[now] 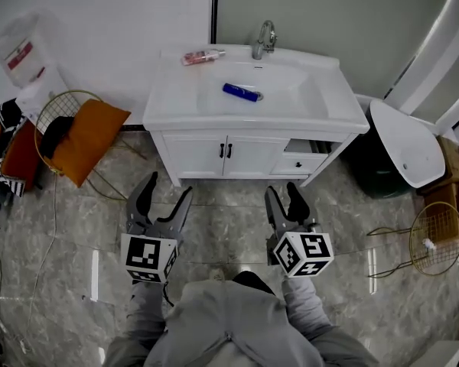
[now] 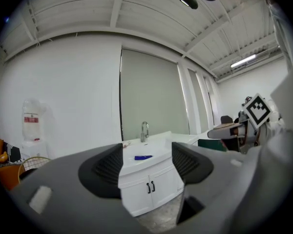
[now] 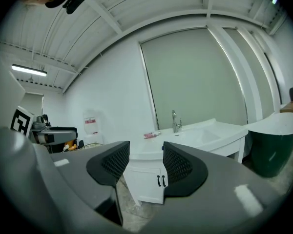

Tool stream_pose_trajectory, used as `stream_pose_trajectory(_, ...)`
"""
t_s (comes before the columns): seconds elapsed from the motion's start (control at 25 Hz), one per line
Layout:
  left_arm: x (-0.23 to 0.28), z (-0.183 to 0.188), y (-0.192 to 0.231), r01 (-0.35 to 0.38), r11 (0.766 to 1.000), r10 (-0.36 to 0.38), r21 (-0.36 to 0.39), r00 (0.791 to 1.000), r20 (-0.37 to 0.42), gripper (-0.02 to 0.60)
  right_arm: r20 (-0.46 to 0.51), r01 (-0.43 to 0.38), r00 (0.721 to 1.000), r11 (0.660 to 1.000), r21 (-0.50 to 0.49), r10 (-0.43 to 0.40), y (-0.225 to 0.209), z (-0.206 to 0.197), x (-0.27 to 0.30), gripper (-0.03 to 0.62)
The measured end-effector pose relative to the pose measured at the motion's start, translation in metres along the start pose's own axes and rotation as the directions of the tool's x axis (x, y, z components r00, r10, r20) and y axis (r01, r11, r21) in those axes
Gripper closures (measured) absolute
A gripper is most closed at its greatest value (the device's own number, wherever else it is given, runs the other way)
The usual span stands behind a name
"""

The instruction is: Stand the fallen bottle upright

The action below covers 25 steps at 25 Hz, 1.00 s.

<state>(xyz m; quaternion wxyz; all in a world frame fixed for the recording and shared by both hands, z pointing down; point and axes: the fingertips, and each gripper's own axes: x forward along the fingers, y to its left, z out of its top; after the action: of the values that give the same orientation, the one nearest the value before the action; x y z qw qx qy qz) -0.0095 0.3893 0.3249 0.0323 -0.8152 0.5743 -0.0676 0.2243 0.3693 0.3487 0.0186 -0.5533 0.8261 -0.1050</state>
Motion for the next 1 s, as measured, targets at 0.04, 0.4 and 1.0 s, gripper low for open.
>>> stream_pose_trajectory(0.04, 0.008, -0.001, 0.005, 0.003, 1.0, -0.003, -0.002, 1.0, 0.0, 0.242, -0.004, 0.002, 1.0, 1.0, 0.0, -0.002, -0.001, 0.0, 0.008, 0.379)
stream_pose_trajectory(0.4, 0.073, -0.009, 0.05, -0.023, 0.999, 0.023, -0.023, 1.0, -0.005, 0.242, -0.021, -0.025, 0.999, 1.0, -0.008, 0.025, -0.012, 0.008, 0.094, 0.379)
stream_pose_trajectory(1.0, 0.227, -0.008, 0.131, -0.18, 0.983, 0.178, -0.036, 0.982, -0.057, 0.242, -0.077, -0.244, 0.966, 0.969, 0.04, 0.247, -0.041, 0.034, 0.311, 0.379)
